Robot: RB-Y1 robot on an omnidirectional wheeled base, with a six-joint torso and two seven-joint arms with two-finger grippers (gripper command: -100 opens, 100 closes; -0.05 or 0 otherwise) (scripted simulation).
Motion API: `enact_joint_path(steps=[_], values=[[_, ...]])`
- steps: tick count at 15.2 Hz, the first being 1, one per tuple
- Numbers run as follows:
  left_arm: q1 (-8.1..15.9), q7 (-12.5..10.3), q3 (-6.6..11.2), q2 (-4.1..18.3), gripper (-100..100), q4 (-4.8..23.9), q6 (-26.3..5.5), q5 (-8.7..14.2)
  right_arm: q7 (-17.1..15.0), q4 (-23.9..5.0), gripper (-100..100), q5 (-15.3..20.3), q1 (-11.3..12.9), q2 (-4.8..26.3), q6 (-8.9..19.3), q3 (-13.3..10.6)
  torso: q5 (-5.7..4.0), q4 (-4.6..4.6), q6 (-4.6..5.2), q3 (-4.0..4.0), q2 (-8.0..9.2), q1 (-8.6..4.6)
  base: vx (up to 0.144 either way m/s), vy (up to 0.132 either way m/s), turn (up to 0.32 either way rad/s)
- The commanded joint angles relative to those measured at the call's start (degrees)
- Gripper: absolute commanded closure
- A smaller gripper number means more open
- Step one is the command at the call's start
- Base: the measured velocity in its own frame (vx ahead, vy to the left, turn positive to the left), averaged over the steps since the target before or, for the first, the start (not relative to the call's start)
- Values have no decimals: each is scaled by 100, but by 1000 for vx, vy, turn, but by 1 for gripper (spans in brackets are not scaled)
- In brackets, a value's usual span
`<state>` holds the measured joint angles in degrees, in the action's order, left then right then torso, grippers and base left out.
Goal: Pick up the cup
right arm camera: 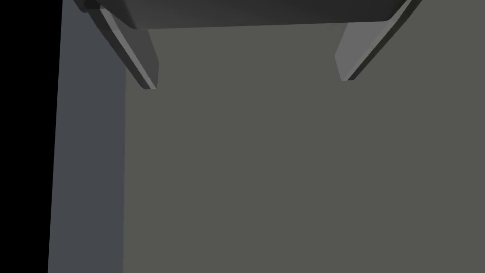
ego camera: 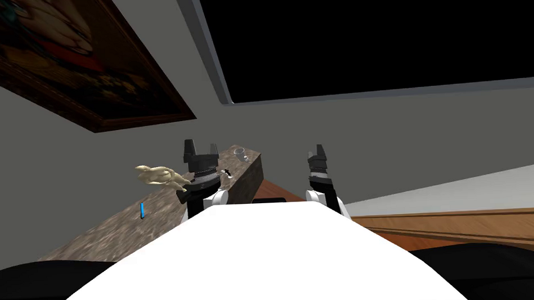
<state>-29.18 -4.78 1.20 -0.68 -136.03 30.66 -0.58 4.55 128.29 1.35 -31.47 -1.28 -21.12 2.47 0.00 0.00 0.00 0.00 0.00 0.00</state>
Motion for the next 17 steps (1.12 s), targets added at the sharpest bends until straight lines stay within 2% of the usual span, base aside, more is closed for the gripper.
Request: enact_joint_path(steps=[1,2,3,5,6,7,8,9,10,11,12,13,15,16,17], values=[[20,-1,17,220,-100,25,-107,54,0,0,0,0,0,0,0,0,0,0,0,0,0,0,1,0,-22],[40,-1,35,361,-100,51,-216,108,0,0,0,0,0,0,0,0,0,0,1,0,0,1,2,1,-45],[40,-1,35,381,-100,51,-216,108,0,0,0,0,0,0,0,0,0,0,1,0,-1,3,2,4,-34],[99,-3,87,690,-100,127,-522,269,0,0,0,0,0,0,0,0,1,0,1,-1,-1,5,3,6,-55],[99,-3,87,724,-100,127,-536,269,0,0,0,0,0,0,0,0,1,-1,2,-1,-2,6,3,8,-49],[138,-5,121,898,-100,176,-730,373,0,0,0,0,0,0,0,0,1,-1,1,-1,-2,6,3,8,-48],[138,-5,121,898,-100,176,-744,373,0,0,0,0,0,0,0,0,1,-1,1,-1,-2,6,3,7,-45],[182,-6,160,1074,-100,233,-925,492,0,0,0,0,0,0,0,0,1,-1,1,-1,-2,6,4,6,-66],[182,-6,160,1074,-100,233,-981,492,0,0,0,0,0,0,0,0,1,-1,2,-2,-3,6,4,7,-49],[231,-8,203,1250,-100,295,-1156,625,0,0,0,0,0,0,0,0,1,-1,1,-2,-3,6,4,7,-59],[231,-8,203,1250,-100,295,-1246,625,0,0,0,0,0,0,0,0,1,-1,1,-2,-3,6,5,9,-52],[284,-10,251,1428,-100,363,-1391,770,0,0,0,0,0,0,0,0,2,-1,1,-2,-3,6,7,9,-66],[284,-10,251,1428,-100,363,-1536,770,0,0,0,0,0,0,0,0,2,-1,1,-3,-4,7,6,9,-48],[343,-12,303,1606,-100,437,-1733,927,0,0,0,0,0,0,0,0,1,-1,0,-2,-4,6,4,6,-61],[343,-12,303,1606,-100,437,-1841,927,0,0,0,0,0,0,0,0,1,-1,1,-2,-3,6,4,8,-64]])
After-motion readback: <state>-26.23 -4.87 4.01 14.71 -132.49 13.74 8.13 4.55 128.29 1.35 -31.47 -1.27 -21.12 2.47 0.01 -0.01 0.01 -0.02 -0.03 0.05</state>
